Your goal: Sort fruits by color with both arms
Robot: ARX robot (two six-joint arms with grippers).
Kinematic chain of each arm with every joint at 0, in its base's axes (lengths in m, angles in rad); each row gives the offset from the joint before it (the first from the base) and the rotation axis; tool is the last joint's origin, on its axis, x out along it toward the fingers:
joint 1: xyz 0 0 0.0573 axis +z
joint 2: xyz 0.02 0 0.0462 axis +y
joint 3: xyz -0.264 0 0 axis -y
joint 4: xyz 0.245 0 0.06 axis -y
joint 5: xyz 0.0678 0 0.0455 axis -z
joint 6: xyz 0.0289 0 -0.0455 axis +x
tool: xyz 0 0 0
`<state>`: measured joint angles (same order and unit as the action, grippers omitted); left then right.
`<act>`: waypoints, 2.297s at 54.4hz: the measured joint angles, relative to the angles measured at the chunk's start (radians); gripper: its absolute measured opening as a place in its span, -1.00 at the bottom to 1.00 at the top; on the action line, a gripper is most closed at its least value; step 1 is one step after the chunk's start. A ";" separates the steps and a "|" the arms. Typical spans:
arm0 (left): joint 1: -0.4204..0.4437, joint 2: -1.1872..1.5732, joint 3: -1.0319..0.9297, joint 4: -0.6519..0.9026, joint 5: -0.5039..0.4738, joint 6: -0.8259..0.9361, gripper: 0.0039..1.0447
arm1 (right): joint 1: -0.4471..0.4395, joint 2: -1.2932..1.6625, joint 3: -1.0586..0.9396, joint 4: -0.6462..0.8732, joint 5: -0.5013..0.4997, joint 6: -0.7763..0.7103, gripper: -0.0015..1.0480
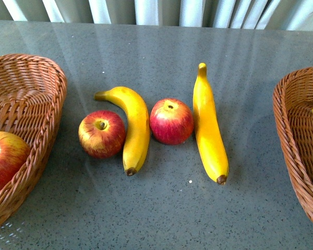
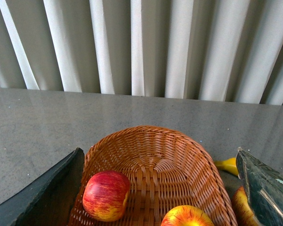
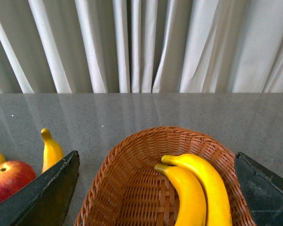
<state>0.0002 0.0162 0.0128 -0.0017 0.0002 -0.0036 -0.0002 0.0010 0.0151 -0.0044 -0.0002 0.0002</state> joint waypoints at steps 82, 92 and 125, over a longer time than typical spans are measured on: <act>-0.193 0.547 0.215 -0.093 0.023 0.102 0.83 | 0.000 0.000 0.000 0.000 0.000 0.000 0.82; -0.275 0.788 0.261 0.106 -0.031 0.064 0.83 | 0.000 0.000 0.000 0.000 0.000 0.000 0.82; -0.541 1.319 0.417 0.344 -0.236 -0.053 0.83 | 0.000 0.000 0.000 0.000 0.000 0.000 0.82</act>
<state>-0.5411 1.3350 0.4301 0.3420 -0.2356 -0.0570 -0.0002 0.0010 0.0151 -0.0044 -0.0002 0.0002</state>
